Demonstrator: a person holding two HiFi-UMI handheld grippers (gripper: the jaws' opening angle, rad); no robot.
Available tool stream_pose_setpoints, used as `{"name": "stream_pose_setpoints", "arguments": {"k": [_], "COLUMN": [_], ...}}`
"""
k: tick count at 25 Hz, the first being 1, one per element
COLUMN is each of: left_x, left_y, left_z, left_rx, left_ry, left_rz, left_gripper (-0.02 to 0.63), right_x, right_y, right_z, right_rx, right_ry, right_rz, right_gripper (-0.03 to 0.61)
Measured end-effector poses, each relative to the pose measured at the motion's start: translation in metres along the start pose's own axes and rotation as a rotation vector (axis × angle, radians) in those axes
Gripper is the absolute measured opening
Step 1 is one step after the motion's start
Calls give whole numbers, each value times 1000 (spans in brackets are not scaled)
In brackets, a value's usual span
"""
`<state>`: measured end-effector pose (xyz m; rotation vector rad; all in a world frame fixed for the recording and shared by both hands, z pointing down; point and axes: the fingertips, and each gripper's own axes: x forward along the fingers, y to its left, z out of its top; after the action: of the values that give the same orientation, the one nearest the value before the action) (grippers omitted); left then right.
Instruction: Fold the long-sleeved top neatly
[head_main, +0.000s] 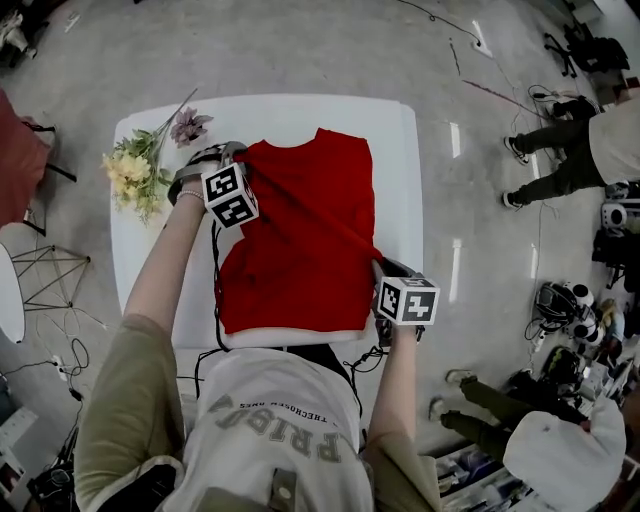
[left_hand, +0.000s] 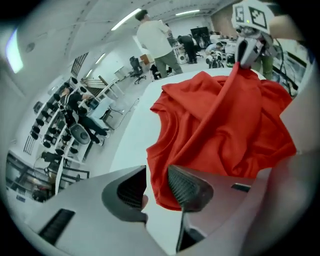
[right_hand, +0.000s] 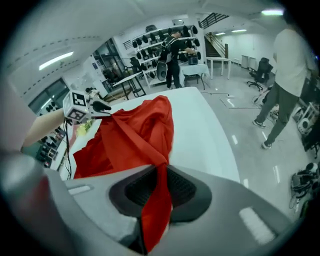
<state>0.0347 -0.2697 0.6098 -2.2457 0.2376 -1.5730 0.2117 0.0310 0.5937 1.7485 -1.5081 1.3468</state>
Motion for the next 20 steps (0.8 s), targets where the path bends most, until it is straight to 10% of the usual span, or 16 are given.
{"name": "stream_pose_setpoints", "arguments": {"k": [5,9,16,20], "left_x": [-55,-99,-81,-83], "left_y": [-6,-68,-160,-158], "left_z": [-24,-41,-54,-64], "left_rx": [-281,-451,-434,-464], "left_ry": [-60,-93,38,45], "left_rz": [-49,-179,-242,-168], "left_gripper": [156,160,173,21], "right_x": [-16,-38,5,15], "right_y": [3,33,71,63], "right_z": [4,-3,-32,-40], "right_rx": [-126,-226,-569,-740], "right_ry": [-25,-73,47,115], "right_rz": [-5,76,39,-53], "right_gripper": [232,236,233,146]}}
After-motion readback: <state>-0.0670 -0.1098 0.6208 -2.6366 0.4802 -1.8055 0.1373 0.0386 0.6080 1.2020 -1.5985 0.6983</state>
